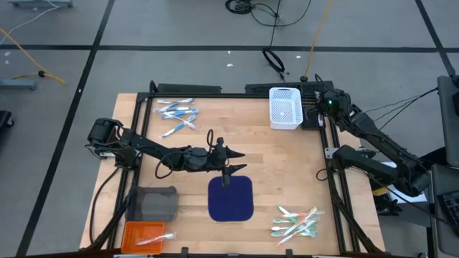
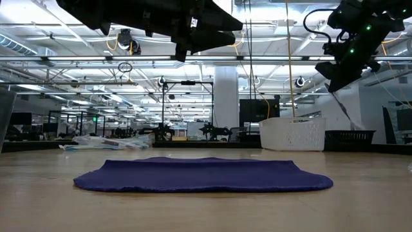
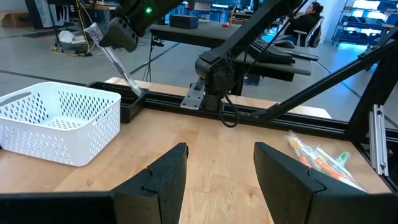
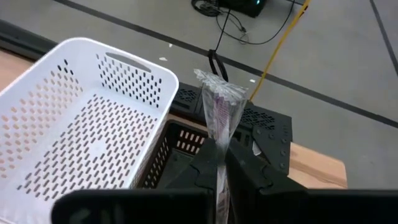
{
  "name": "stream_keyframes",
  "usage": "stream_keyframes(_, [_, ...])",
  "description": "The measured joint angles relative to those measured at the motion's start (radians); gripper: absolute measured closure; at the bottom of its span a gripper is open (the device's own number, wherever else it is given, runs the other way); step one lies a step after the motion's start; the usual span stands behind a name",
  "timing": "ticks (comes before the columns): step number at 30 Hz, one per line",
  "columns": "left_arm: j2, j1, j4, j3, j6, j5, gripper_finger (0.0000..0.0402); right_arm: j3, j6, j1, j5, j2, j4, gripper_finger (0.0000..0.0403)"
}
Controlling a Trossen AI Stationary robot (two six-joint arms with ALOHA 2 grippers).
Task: Pick & Place Toothbrushes
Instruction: Put the violet toothbrush into the black basket
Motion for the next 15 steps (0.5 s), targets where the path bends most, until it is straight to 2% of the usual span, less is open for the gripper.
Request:
stream_keyframes(10, [0.000,0.000,-0.017,0.000,-0.003,0.000,0.0213,-0.003,-0.001,0.000,0.018,0.000,0.013,0.0392])
stream_keyframes(15, [0.000,0.000,-0.017,0.000,-0.005,0.000,0.0213,-0.003,-0.001,0.000,0.018,0.000,0.013,0.0362])
